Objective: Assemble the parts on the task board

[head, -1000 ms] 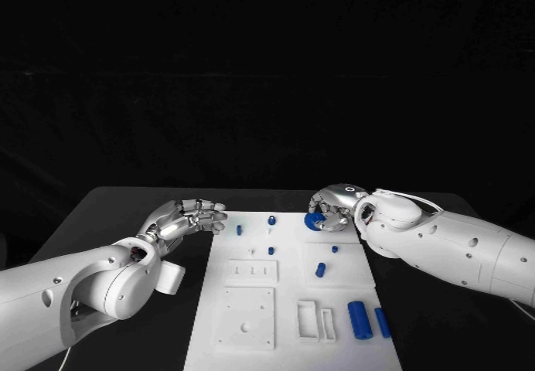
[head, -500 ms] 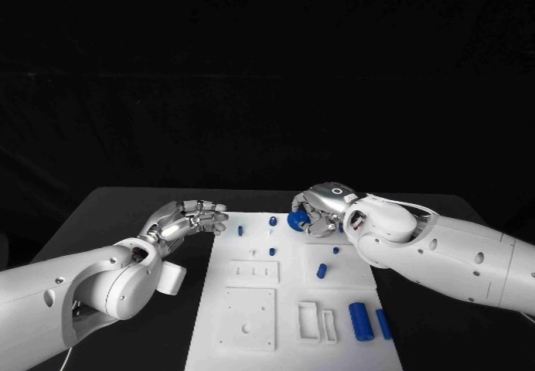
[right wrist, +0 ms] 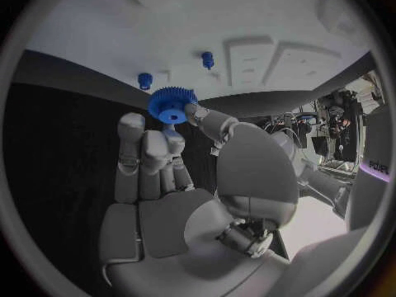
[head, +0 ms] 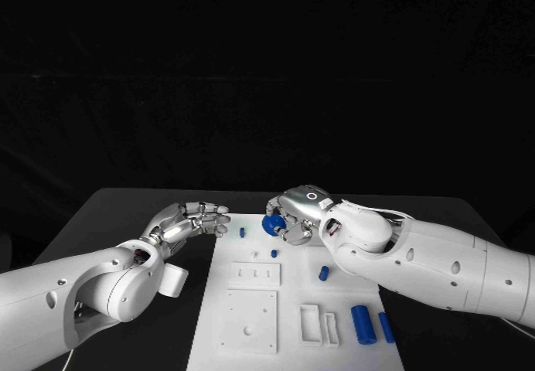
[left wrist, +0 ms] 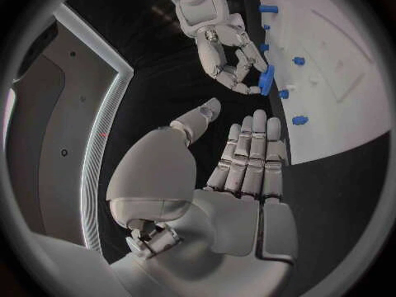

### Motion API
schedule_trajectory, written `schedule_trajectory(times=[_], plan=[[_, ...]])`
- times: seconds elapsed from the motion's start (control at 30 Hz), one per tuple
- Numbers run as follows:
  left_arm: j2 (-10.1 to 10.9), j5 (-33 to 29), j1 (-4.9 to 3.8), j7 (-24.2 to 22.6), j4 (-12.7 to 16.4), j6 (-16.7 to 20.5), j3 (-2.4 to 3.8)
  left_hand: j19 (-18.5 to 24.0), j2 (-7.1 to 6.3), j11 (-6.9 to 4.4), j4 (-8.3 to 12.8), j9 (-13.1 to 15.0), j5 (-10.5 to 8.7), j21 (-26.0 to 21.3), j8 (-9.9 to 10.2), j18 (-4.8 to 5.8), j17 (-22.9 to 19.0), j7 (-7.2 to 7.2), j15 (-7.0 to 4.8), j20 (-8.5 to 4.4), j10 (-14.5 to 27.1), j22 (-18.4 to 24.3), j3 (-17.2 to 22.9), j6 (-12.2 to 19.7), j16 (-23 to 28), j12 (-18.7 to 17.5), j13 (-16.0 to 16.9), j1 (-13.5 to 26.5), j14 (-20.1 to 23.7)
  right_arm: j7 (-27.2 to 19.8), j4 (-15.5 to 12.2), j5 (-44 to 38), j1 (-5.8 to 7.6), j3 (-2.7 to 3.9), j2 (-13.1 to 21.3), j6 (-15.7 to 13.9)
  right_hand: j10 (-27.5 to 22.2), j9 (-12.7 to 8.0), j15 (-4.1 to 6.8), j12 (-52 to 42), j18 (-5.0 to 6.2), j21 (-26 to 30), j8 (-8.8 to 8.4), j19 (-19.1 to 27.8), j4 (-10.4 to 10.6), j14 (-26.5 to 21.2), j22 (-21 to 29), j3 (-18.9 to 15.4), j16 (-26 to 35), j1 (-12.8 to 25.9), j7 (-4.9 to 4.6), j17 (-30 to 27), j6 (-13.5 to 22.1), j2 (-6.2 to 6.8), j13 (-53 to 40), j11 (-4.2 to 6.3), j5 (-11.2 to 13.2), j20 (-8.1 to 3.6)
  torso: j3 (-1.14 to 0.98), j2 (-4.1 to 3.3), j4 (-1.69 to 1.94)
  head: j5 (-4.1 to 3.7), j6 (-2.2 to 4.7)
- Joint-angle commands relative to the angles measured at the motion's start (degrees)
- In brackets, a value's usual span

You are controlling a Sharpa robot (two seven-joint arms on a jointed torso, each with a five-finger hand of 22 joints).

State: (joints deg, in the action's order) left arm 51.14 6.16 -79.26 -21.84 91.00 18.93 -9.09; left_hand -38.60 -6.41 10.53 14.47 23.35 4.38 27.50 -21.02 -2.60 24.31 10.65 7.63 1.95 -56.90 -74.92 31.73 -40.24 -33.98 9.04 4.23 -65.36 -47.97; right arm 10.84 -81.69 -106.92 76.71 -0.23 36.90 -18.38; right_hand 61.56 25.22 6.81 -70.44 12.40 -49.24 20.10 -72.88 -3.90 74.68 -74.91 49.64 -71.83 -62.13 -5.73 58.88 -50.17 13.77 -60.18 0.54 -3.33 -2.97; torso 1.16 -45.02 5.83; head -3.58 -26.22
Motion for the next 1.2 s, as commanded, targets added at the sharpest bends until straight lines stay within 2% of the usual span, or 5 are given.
schedule_trajectory(times=[0.03,0.27,0.53,0.9,1.2], plan=[[-0.1,0.2,-0.11,-0.6,0.1,-0.5,0.06,-0.4,-0.37,0.01,0.3,-0.1,0.33,0.2,0.2,-1.18,-0.1,1.46,0.00,-0.07,0.2,-0.9,0.1,0.0,-0.2,-0.2,-0.1,0.4,0.0,0.6,1.3,-1.8,-0.01,-0.52,-1.1,-0.3,-0.3,0.1,0.56,0.2,2.60,-0.3,0.28,0.0,0.1,0.0,-0.9,0.2,0.3,0.2,0.64,0.1,-9.5,0.55,0.1,0.71,0.2,-0.45,-0.04,-0.05,0.11,0.04,-0.05],[-0.2,0.2,-0.11,-0.5,-0.1,-0.7,0.06,-0.4,-0.37,0.01,0.3,-0.1,0.33,0.2,0.2,-1.18,-0.1,1.46,0.00,-0.07,0.2,-0.9,0.1,0.0,-0.2,-0.2,-0.1,0.4,0.0,0.2,4.1,-1.8,-0.55,-1.48,-3.4,-0.1,-0.3,0.1,0.56,0.3,2.60,-0.3,0.25,0.0,0.1,0.0,-0.9,0.3,0.4,0.1,0.63,0.1,-9.5,0.59,0.1,0.71,0.2,-0.46,-0.05,-0.13,0.24,0.25,-0.29],[-0.3,0.2,-0.11,-0.5,-0.2,-0.7,0.06,-0.4,-0.36,0.02,0.3,-0.1,0.33,0.2,0.2,-1.18,-0.1,1.46,0.00,-0.07,0.2,-0.9,0.1,0.0,-0.2,-0.2,-0.1,0.4,0.0,0.5,4.7,-2.0,-0.99,-1.76,-4.2,1.2,-0.3,0.1,0.55,0.3,2.60,-0.3,0.21,0.0,0.2,0.0,-0.9,0.3,0.4,0.1,0.61,0.1,-9.4,0.67,0.1,0.69,0.2,-0.45,-0.06,-0.12,0.15,0.37,-0.53],[-0.2,0.2,-0.12,-0.4,-0.1,-0.8,0.06,-0.4,-0.38,0.02,0.3,-0.1,0.32,0.2,0.2,-1.18,-0.2,1.47,0.01,-0.07,0.2,-0.9,0.1,0.1,-0.2,-0.3,-0.1,0.5,0.0,0.5,6.9,-1.6,-1.01,-1.97,-5.0,1.2,-0.5,0.0,0.40,0.6,2.60,-0.2,-0.14,0.1,0.0,0.0,-0.9,-0.3,0.6,0.1,0.43,0.2,-8.8,1.50,0.1,0.52,0.1,-0.41,-0.10,-0.10,0.02,0.53,-0.36],[-0.1,0.2,-0.12,-0.4,-0.1,-0.8,0.06,-0.4,-0.41,0.03,0.3,-0.1,0.31,0.2,0.2,-1.18,-0.2,1.48,0.01,-0.07,0.2,-0.9,0.1,0.1,-0.3,-0.3,-0.1,0.5,0.0,0.2,7.6,0.3,-1.01,-2.21,-5.0,0.8,-1.4,-1.2,-0.87,1.6,2.60,0.3,-2.80,0.5,0.2,-0.1,-0.7,-1.0,1.3,0.2,-1.09,0.4,-4.1,2.81,0.5,-0.88,0.1,-0.45,-0.12,-0.09,0.04,0.55,-0.41]])
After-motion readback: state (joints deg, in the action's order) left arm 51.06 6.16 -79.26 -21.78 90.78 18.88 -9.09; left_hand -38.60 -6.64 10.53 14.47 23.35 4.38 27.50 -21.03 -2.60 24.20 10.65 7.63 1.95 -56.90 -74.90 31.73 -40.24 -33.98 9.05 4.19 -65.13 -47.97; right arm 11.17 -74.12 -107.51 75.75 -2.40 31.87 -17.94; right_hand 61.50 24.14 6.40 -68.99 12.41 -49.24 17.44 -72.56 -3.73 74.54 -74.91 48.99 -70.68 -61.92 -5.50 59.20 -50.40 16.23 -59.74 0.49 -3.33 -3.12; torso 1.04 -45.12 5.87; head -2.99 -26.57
